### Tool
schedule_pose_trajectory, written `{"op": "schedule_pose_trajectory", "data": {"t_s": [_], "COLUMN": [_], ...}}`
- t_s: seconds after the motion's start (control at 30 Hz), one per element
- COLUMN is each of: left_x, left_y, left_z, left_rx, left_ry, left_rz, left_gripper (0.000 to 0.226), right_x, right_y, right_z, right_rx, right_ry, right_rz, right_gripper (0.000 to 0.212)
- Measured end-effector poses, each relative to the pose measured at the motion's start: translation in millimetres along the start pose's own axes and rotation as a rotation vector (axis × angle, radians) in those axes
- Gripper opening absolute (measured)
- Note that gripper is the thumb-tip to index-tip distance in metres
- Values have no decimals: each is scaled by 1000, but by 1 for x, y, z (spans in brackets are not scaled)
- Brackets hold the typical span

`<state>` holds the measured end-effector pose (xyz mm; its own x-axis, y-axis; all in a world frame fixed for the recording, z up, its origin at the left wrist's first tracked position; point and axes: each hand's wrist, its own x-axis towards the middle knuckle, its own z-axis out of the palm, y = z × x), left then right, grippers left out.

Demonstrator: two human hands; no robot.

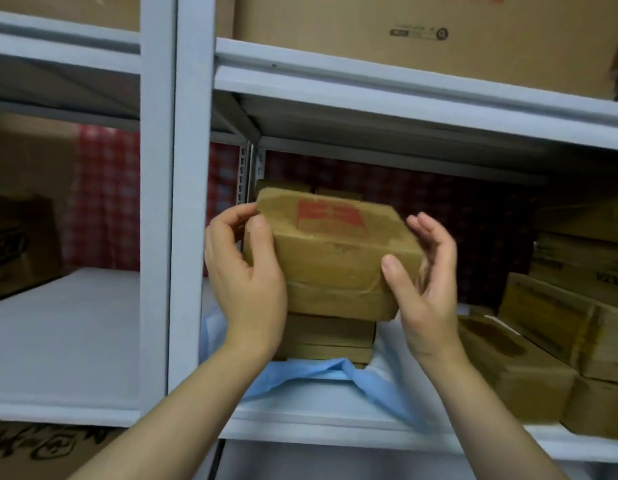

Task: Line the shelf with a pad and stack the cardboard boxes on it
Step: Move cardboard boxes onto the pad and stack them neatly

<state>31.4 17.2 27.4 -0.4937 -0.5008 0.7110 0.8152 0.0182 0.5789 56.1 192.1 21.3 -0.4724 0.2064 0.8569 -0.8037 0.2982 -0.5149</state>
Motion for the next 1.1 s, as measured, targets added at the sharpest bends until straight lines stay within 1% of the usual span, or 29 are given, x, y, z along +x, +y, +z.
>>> {"op": "schedule_pose_trajectory", "data": {"t_s": [0.1, 0.23, 0.37, 0.43, 0.5, 0.57, 0.63, 0.7, 0.83, 0.97, 1.03, 1.1], "left_x": [16, 45, 74, 87, 96, 97, 93, 91, 86, 75, 67, 56], "left_y": [3, -10, -25, -32, -46, -62, -72, -79, -86, -85, -79, -70], "left_z": [12, 32, 48, 52, 53, 52, 51, 52, 56, 61, 66, 72], "left_rx": [-43, -24, 61, 135, 199, 226, 230, 254, 319, 393, 497, 564], "left_ry": [-23, -93, -164, -227, -281, -286, -284, -269, -170, -154, -117, -90], "left_rz": [32, -66, -95, -168, -291, -342, -335, -307, -281, -289, -217, -82], "left_gripper": [12, 19, 30, 39, 48, 54, 55, 52, 46, 56, 62, 63], "right_x": [22, 63, 98, 110, 116, 116, 115, 116, 117, 112, 108, 102], "right_y": [-6, 14, 43, 57, 70, 83, 93, 97, 99, 101, 97, 93], "right_z": [-1, 2, 14, 21, 24, 23, 22, 23, 27, 24, 21, 15], "right_rx": [-20, -79, -115, -154, -226, -279, -309, -330, -340, -337, -353, -387], "right_ry": [-15, -48, -82, -94, -113, -110, -81, -61, -46, -21, -13, 7], "right_rz": [6, 91, 170, 219, 276, 328, 364, 372, 357, 370, 357, 336], "right_gripper": [67, 59, 65, 70, 72, 73, 75, 72, 62, 60, 59, 58]}}
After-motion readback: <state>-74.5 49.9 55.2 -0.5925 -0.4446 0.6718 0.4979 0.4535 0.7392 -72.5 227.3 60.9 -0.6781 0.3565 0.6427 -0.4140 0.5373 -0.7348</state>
